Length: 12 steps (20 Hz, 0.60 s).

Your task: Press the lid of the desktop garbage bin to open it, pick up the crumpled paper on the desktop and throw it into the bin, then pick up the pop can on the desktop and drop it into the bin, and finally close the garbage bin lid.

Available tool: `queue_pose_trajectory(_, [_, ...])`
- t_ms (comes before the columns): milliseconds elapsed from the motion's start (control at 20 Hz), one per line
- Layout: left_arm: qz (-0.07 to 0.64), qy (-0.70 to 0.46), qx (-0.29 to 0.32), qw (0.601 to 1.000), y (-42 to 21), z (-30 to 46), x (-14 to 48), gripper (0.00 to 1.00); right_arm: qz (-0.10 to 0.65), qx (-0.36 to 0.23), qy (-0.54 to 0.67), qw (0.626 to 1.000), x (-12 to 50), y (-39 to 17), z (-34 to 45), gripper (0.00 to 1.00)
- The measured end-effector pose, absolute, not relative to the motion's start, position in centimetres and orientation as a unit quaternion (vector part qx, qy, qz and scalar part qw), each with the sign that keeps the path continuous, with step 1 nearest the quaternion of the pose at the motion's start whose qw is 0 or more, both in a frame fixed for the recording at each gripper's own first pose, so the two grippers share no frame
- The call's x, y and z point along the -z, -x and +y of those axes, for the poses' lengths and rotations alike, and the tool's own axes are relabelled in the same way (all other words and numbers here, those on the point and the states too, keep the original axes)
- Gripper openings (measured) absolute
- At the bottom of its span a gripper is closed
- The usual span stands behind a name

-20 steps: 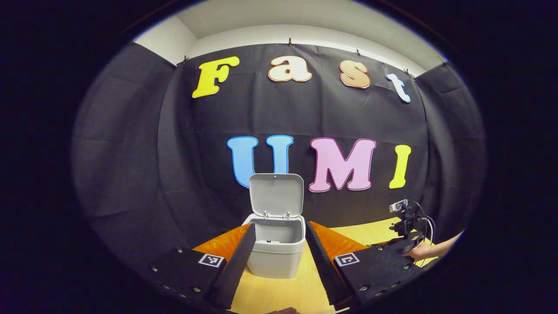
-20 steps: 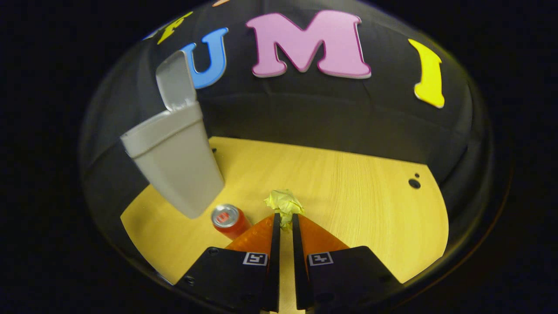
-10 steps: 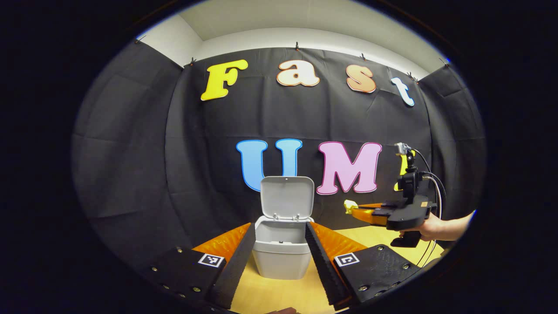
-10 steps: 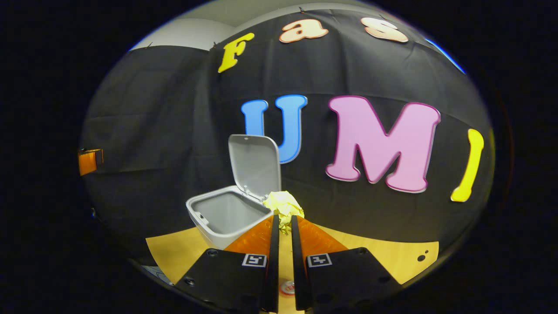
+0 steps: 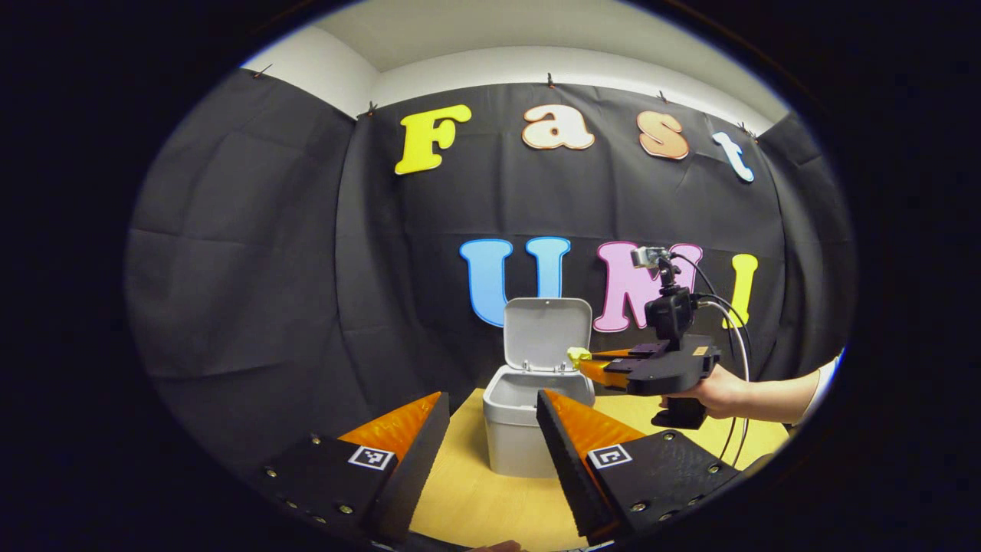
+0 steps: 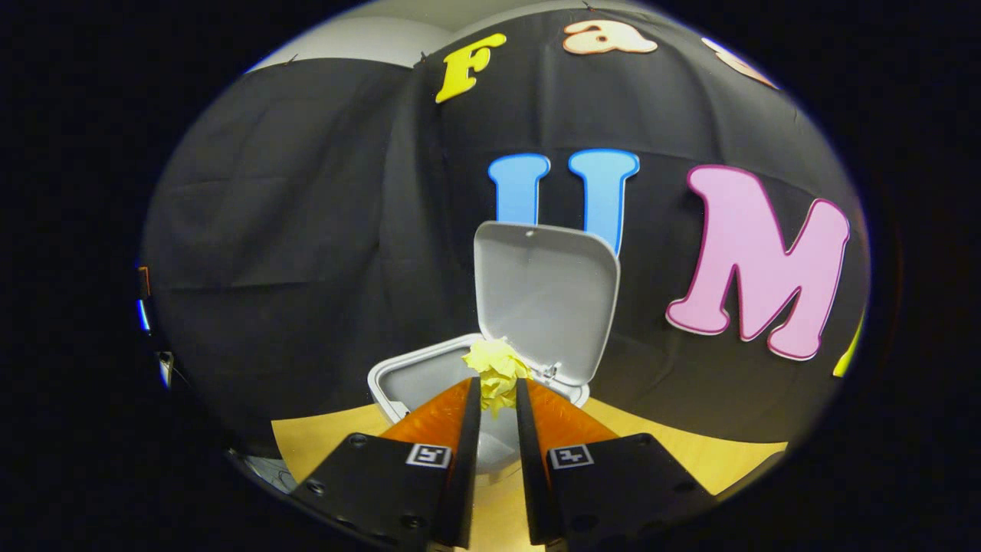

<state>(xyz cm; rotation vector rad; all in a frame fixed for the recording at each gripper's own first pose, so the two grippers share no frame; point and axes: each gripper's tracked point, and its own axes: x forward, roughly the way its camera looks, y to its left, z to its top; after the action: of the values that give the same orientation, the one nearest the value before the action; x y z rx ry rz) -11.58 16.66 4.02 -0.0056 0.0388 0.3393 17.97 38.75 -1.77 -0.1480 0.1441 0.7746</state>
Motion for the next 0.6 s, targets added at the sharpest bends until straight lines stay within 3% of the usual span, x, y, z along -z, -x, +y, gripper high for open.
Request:
queue_pose_trajectory(150, [0.035, 0.013, -0.183, 0.982, 12.2, 17.2, -2.5, 0.77, 0.072, -0.377, 0.059, 0.922, 2.0, -18.2, 39.0, 0.95])
queue_pose_trajectory(350, [0.043, 0.019, -0.173, 0.984, 11.7, 16.2, -0.8, 0.77, 0.068, -0.372, 0.050, 0.924, 1.6, -18.1, 37.4, 0.95])
queue_pose_trajectory(600, [0.040, 0.021, -0.114, 0.992, 8.2, 11.9, 0.8, 0.77, 0.054, -0.345, 0.050, 0.936, 0.4, -18.3, 31.6, 0.95])
